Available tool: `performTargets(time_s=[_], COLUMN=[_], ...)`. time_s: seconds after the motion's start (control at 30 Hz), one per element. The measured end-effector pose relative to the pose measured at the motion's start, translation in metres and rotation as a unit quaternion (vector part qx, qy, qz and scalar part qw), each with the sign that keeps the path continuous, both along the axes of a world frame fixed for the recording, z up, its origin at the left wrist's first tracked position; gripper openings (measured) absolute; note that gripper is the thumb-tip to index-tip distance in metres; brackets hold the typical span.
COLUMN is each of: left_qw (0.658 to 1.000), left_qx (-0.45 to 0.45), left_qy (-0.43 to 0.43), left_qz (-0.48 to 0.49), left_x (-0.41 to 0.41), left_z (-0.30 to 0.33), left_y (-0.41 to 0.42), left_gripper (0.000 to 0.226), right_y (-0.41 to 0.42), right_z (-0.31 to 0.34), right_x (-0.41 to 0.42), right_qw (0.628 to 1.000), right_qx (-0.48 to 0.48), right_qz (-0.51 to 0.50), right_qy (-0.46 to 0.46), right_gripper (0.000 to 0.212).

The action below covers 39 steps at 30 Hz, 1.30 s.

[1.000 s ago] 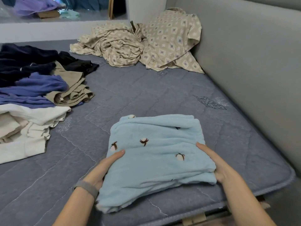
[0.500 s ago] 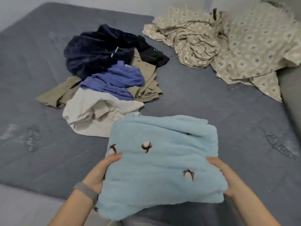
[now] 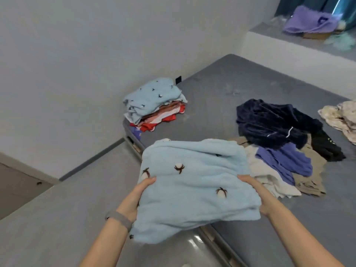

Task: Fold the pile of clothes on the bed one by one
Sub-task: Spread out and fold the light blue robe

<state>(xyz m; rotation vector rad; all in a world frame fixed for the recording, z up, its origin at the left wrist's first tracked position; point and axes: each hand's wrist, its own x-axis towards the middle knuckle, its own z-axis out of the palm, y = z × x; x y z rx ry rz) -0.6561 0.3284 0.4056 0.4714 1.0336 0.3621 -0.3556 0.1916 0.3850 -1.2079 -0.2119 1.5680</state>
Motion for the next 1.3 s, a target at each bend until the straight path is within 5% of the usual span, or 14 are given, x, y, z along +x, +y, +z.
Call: performTargets(time_s=[0.23,0.43,0.57,0.73,0.87,1.13,1.3], left_qw=[0.994,0.992,0.995,0.992,0.991,0.998,0.997], left_qx=[-0.013,0.002,0.059,0.11,0.11,0.005,-0.017], left_qy=[-0.046,-0.06,-0.019,0.012,0.033,0.051,0.07], left_qz=[0.094,0.108,0.082,0.062,0.07,0.03,0.004], left_x=[-0.068,-0.068,-0.059,-0.049,-0.042,0.012,0.053], left_z=[0.012,0.004,-0.008,-0.015,-0.025,-0.07,-0.104], left_y=[0.06,0.156,0.251,0.358,0.431,0.61,0.71], left_gripper=[0.053,0.046,0.052,0.038,0.066,0.059,0.03], right_y=[0.111,0.214,0.305,0.406,0.484,0.672,0.803], right_z=[0.014,0.014,0.018,0.039,0.046,0.006,-0.034], right_x=[-0.037,-0.031,-0.021,-0.015,-0.003,0.043,0.089], right_qw=[0.994,0.991,0.983,0.971,0.953,0.905,0.88], right_qx=[-0.038,-0.053,-0.064,-0.057,-0.072,-0.137,-0.149], right_qz=[0.069,0.09,0.1,0.101,0.12,0.122,0.145], right_qy=[-0.072,-0.078,-0.14,-0.207,-0.269,-0.384,-0.427], right_gripper=[0.091,0.073,0.094,0.063,0.034,0.033,0.054])
